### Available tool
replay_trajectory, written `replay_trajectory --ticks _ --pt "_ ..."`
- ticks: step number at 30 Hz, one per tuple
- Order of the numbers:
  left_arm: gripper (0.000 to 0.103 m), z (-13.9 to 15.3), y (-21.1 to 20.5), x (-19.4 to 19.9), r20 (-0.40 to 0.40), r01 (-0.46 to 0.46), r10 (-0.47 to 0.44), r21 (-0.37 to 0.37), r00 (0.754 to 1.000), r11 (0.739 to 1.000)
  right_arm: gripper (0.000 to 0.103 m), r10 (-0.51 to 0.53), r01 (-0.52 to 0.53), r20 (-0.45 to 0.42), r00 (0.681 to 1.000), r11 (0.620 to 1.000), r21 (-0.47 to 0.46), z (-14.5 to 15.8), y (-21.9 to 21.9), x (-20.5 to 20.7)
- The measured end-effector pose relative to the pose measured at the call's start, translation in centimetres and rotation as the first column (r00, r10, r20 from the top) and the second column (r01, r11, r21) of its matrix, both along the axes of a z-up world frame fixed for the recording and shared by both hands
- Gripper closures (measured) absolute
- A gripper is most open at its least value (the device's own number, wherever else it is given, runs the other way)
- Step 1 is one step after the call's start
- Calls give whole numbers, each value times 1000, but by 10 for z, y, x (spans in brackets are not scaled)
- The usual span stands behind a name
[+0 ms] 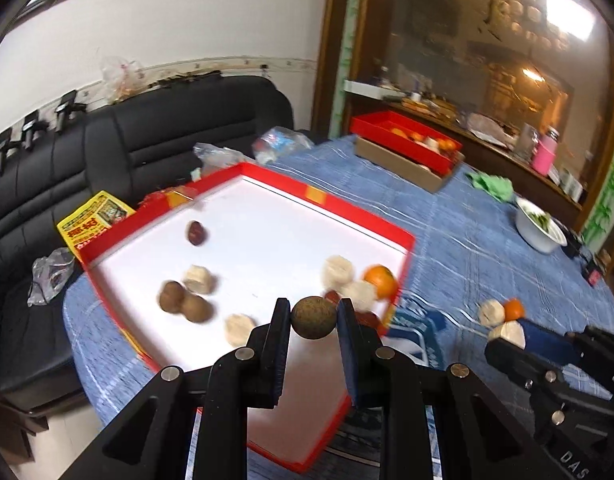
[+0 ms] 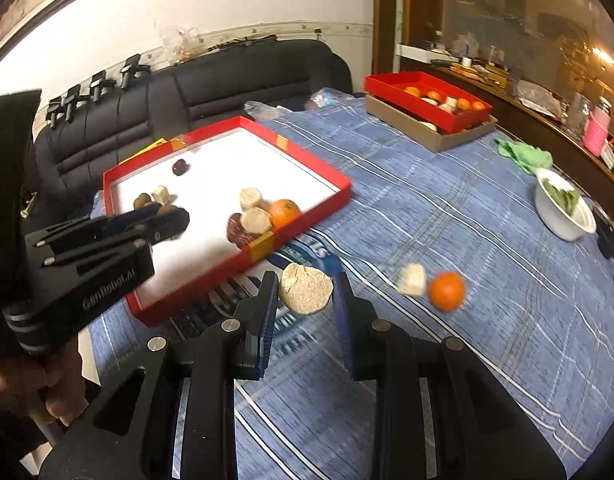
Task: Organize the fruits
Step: 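Lower the cake and nut into the red tray and open both tools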
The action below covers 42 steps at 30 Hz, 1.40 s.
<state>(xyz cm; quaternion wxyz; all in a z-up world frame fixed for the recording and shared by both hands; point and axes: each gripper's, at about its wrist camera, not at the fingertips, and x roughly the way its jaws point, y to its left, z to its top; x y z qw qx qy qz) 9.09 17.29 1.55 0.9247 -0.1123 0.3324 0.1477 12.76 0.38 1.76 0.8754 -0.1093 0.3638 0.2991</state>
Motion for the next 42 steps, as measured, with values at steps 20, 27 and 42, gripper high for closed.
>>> replay_trajectory --ticks 20,27,42 --pt "81 -13 56 32 -48 -147 146 -16 988 989 76 49 -48 -49 998 999 13 -15 73 45" --pt "81 -13 65 41 -51 -189 188 -6 981 982 76 52 -50 -57 997 998 38 -16 93 62" --pt "81 -22 97 53 -82 -354 353 3 932 935 76 64 -61 -94 993 997 36 -33 128 83"
